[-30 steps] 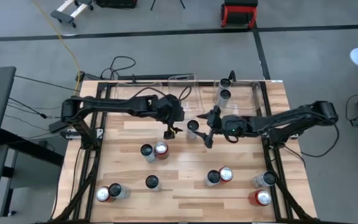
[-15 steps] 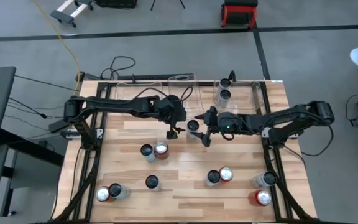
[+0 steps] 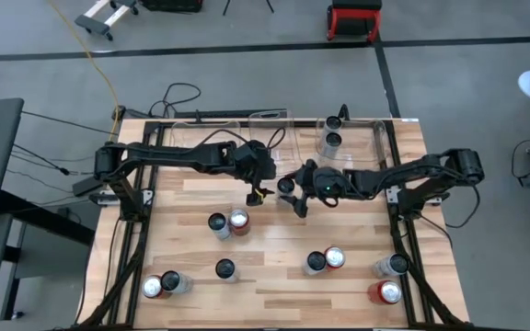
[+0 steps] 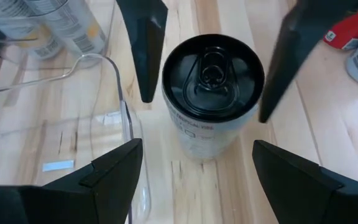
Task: Sort soda cans
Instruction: Put the white-yellow soda can into the right transparent bin
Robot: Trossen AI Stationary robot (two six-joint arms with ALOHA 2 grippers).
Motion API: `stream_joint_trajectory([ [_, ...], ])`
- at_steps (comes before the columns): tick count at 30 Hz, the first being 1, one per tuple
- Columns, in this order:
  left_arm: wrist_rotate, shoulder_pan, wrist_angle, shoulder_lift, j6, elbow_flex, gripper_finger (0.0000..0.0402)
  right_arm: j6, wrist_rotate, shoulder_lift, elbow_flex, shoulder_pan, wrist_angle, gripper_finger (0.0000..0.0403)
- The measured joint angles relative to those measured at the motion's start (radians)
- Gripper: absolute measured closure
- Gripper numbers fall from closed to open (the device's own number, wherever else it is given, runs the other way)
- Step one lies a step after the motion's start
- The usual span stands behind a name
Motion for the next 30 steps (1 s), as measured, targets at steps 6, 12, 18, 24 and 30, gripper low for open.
stream_joint_trajectory([
  [6, 0.025, 0.012, 0.0, 0.0, 0.002, 0.0, 0.01, 0.029, 0.0, -0.002, 0.0, -0.01, -0.005, 0.0135],
  [12, 0.026, 0.04, -0.017, -0.003, -0.009, 0.0, 0.01, 0.039, 0.001, -0.038, -0.001, -0.011, -0.033, 0.0171],
  [18, 0.026, 0.057, -0.05, -0.005, -0.016, 0.0, 0.01, 0.032, 0.003, -0.212, 0.034, -0.001, -0.196, 0.0171],
  [24, 0.027, 0.058, -0.041, -0.005, -0.028, 0.0, 0.01, 0.028, 0.078, -0.408, 0.087, -0.003, -0.382, 0.0163],
  [30, 0.027, 0.054, -0.032, -0.002, -0.029, 0.0, 0.0104, 0.028, 0.158, -0.557, 0.132, -0.023, -0.54, 0.0169],
])
